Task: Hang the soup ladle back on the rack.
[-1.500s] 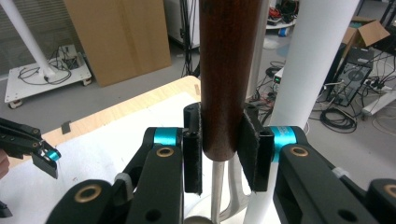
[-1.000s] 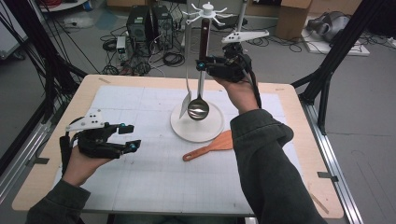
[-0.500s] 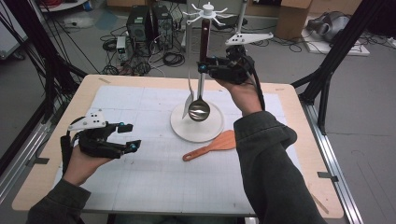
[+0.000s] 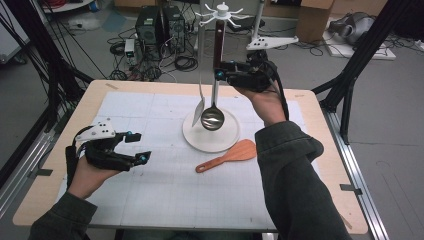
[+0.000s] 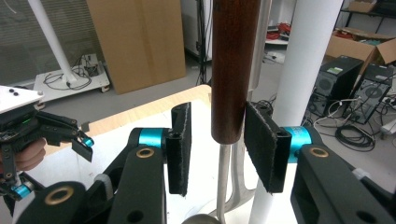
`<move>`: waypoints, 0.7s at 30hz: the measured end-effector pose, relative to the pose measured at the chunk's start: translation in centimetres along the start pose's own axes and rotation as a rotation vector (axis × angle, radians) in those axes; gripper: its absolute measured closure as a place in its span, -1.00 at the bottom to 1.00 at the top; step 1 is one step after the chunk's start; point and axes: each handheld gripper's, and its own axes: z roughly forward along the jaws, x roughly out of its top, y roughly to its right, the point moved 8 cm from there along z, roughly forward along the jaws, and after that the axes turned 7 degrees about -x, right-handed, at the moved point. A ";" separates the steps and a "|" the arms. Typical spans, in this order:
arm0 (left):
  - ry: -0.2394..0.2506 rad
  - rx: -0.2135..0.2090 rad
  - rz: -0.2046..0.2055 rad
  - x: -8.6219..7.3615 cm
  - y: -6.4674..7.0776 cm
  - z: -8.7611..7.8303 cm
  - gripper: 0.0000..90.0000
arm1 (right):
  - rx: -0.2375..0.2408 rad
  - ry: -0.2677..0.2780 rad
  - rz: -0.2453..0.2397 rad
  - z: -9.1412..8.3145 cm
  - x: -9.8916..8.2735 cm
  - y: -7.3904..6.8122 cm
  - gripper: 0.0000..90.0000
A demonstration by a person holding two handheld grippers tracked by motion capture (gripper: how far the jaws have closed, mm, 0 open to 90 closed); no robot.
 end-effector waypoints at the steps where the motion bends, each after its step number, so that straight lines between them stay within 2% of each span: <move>1: 0.001 0.004 0.000 0.0 0.0 0.0 -0.44 | 0.002 0.002 -0.002 0.0 0.0 0.0 0.37; 12: -0.009 0.023 -0.004 -0.3 -0.3 0.0 -0.53 | 0.018 0.002 -0.003 -1.0 0.0 0.2 0.39; 19: -0.015 0.031 0.004 -0.3 -0.4 -0.1 -0.55 | 0.045 0.008 -0.019 -1.7 0.1 0.3 0.67; 21: -0.016 0.031 0.005 -0.3 -0.4 -0.1 -0.56 | 0.056 0.007 -0.005 -1.8 0.0 0.4 0.74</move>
